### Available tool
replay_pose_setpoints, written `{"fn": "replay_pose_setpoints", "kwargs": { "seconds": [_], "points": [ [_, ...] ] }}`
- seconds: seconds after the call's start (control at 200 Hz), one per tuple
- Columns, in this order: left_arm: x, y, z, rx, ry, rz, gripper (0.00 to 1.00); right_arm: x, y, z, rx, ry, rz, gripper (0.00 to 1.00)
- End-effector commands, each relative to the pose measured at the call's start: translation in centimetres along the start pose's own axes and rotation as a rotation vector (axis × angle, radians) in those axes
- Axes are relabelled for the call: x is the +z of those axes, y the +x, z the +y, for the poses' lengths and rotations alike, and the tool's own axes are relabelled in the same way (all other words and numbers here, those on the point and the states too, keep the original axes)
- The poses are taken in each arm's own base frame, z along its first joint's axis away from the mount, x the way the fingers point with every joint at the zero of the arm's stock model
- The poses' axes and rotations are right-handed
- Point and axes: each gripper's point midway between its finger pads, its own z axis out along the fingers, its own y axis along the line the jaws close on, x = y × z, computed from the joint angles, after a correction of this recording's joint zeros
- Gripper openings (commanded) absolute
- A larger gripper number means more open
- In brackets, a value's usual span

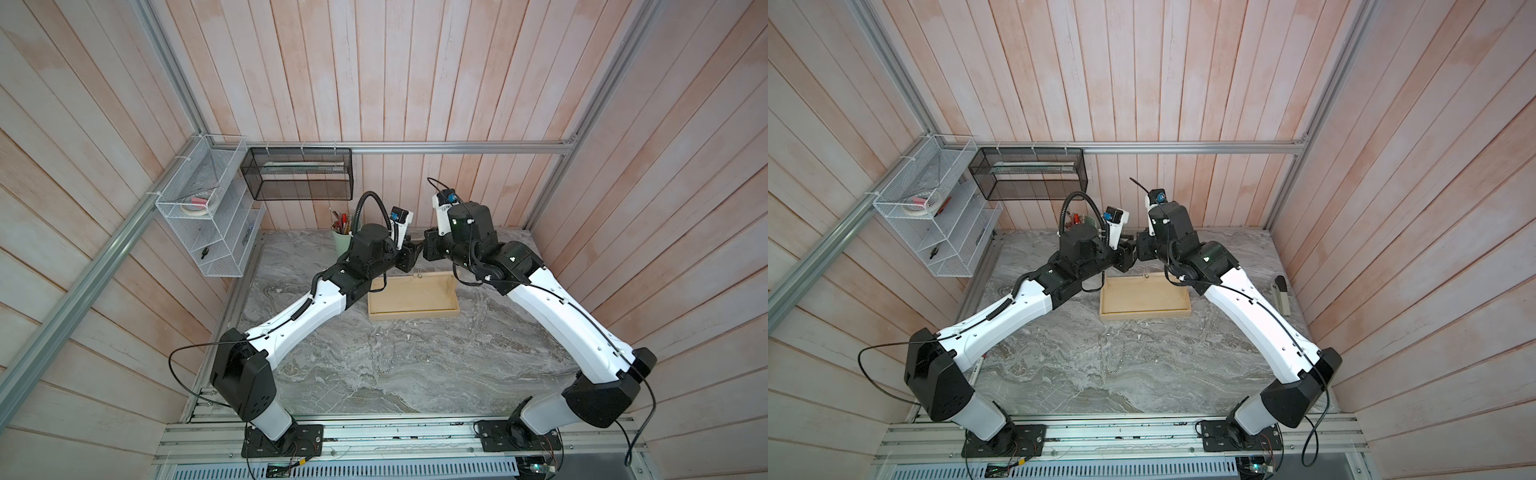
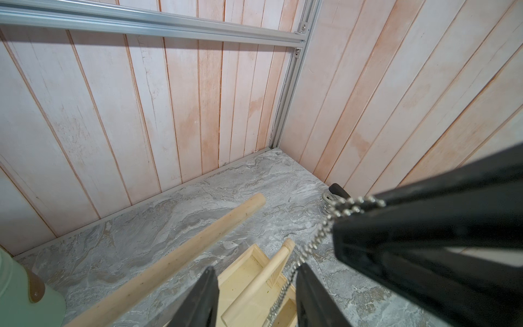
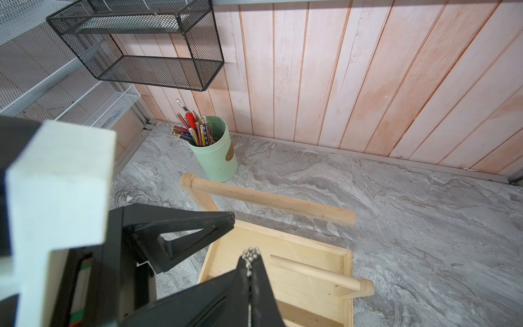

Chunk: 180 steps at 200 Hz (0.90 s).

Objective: Hang the necklace on the jewelry display stand
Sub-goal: Pick up the necklace from the center of the board.

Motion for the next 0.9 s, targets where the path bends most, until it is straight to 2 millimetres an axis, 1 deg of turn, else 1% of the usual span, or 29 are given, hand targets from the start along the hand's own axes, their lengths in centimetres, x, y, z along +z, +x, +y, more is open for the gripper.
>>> {"fn": "replay_pose_setpoints", "kwargs": {
  "seconds": [0.0, 0.065, 0.185, 0.32, 0.59, 0.895],
  "points": [
    [-0.4, -1.4, 0.0, 0.028, -0.019, -0.028, 0.47, -1.2, -1.1, -0.2, 0.009, -0.005, -0.042, 0.00],
    [-0.3, -1.5, 0.2, 0.031, -0.028, -0.031, 0.47, -1.2, -1.1, -0.2, 0.006, -0.003, -0.042, 0.00],
    [-0.1, -1.5, 0.3, 0.036, -0.032, -0.032, 0.40, -1.3, -1.1, 0.0, 0.010, -0.016, -0.043, 0.00],
    [0.3, -1.7, 0.4, 0.042, -0.036, -0.031, 0.36, -1.3, -1.3, 0.2, 0.012, -0.029, -0.047, 0.00],
    [1.0, -1.4, 0.1, 0.048, -0.014, -0.023, 0.36, -1.3, -1.3, 0.6, 0.016, -0.048, -0.048, 0.00],
    [1.5, -1.1, -0.5, 0.033, 0.021, -0.017, 0.36, -1.2, -1.9, 0.8, 0.006, -0.055, -0.063, 0.00]
  ]
}}
